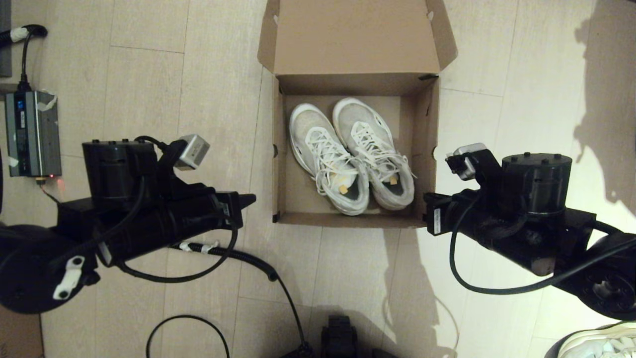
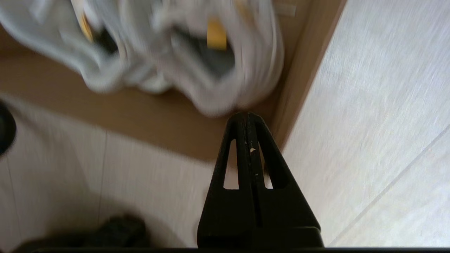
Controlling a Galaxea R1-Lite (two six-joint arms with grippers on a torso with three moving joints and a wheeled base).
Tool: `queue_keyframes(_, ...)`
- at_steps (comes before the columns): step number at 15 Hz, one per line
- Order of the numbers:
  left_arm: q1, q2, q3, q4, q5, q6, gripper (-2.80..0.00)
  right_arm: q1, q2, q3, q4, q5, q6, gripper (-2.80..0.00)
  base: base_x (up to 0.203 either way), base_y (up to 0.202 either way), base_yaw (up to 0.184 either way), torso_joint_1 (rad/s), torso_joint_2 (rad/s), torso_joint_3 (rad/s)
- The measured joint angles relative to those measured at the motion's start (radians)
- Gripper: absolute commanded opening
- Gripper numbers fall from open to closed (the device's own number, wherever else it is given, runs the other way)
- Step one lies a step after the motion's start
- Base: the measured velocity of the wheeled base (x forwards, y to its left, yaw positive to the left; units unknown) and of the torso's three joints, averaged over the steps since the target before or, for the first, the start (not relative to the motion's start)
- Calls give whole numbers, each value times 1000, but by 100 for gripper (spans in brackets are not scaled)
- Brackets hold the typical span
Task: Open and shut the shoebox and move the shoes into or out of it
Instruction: Close the shoe box
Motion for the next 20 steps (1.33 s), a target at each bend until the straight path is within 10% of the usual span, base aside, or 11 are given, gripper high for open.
queue_keyframes(20,65,93,-160,-62,3,16,-280,19,217,94,-238,30,-1,-280,0,0,0,0,0,0)
